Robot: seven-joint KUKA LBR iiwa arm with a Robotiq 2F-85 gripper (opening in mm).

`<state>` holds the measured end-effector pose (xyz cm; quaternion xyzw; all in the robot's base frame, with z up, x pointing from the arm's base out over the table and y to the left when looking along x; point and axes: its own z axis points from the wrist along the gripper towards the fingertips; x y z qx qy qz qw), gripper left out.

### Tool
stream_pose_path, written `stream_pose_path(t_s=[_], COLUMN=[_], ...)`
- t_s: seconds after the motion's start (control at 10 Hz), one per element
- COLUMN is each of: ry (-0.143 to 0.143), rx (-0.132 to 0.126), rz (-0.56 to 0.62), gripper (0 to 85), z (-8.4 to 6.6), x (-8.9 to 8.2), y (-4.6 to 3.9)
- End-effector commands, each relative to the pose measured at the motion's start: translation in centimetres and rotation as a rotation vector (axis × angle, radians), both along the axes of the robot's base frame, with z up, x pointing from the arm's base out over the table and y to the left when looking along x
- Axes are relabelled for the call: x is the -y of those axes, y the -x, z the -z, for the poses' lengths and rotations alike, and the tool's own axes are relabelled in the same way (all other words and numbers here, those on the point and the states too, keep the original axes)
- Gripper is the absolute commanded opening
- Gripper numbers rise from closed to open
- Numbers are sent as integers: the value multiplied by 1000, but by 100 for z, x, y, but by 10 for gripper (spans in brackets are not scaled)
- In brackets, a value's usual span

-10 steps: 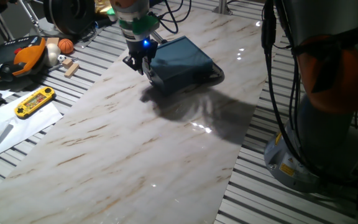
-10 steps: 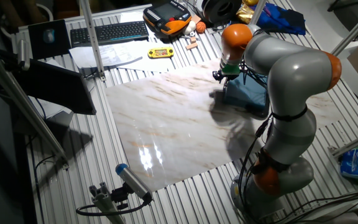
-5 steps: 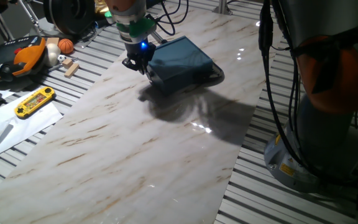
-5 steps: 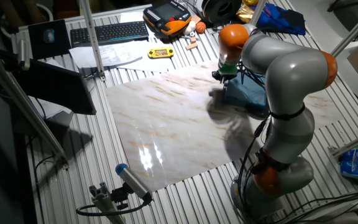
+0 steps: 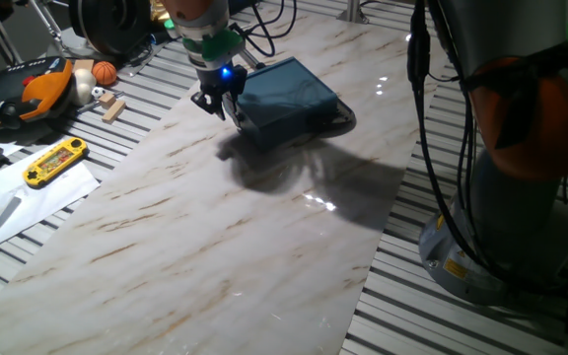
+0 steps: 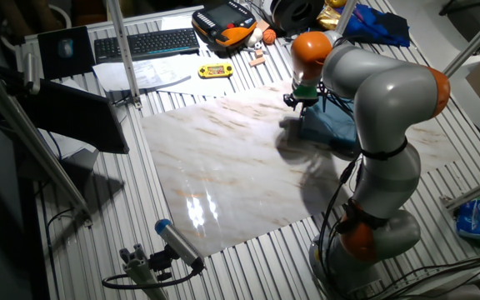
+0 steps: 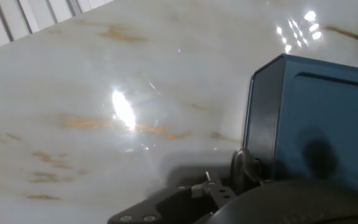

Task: Take something out of a drawer

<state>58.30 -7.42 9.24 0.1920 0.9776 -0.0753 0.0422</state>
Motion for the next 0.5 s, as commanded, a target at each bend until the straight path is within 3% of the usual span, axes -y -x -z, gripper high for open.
stream_pose_path(t_s=[0.0,0.4], ry=[3,13], rx=[0,-4], rz=[2,9], gripper=[340,340], z=[4,16], x=[6,81], y=[-2,-10])
